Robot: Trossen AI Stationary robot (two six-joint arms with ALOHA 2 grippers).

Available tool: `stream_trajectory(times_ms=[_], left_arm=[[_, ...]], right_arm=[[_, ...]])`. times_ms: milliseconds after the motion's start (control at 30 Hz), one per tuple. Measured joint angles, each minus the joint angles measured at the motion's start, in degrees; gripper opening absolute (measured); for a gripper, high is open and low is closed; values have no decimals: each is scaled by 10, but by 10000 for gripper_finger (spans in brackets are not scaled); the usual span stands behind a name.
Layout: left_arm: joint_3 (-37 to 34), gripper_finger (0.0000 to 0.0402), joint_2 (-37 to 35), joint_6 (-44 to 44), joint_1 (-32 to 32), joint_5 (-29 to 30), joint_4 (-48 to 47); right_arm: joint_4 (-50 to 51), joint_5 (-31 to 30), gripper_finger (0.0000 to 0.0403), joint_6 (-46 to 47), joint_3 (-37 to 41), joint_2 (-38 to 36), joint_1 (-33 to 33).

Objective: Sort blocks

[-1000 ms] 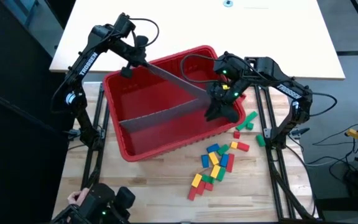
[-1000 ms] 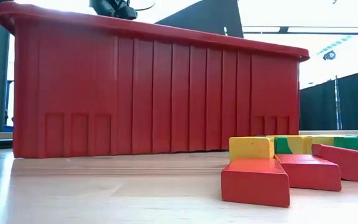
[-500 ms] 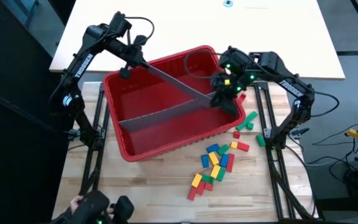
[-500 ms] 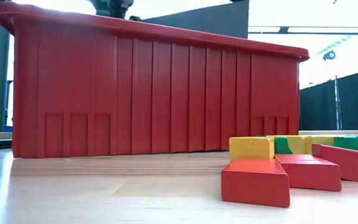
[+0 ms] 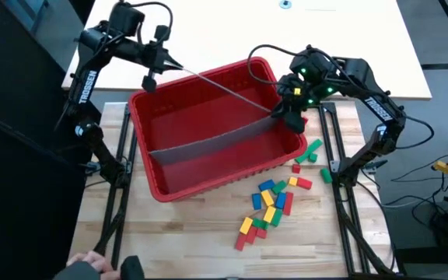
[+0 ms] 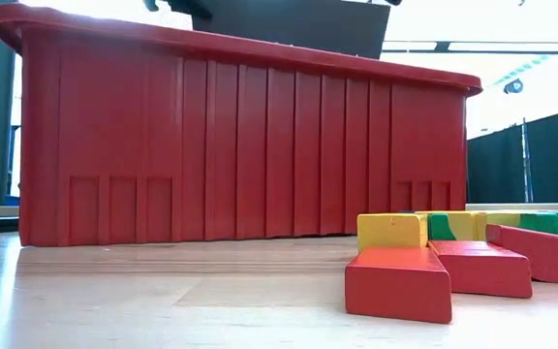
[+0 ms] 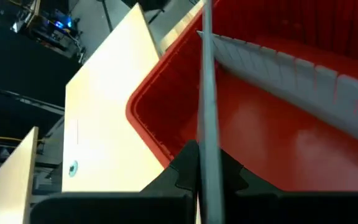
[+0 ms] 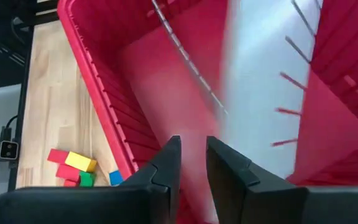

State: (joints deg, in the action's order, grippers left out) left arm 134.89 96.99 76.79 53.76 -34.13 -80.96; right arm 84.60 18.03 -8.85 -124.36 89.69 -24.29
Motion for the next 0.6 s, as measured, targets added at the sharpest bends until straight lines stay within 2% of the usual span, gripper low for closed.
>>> stream_trajectory(times_ms=[300,600], left_arm=[[0,0,-5,-14,-16,1,-26],[1,0,-18,-29,-25,0,-11]], right_arm=[[-2,0,24,-12,0,0,0],[-27,-1,32,-7,0,4,0]])
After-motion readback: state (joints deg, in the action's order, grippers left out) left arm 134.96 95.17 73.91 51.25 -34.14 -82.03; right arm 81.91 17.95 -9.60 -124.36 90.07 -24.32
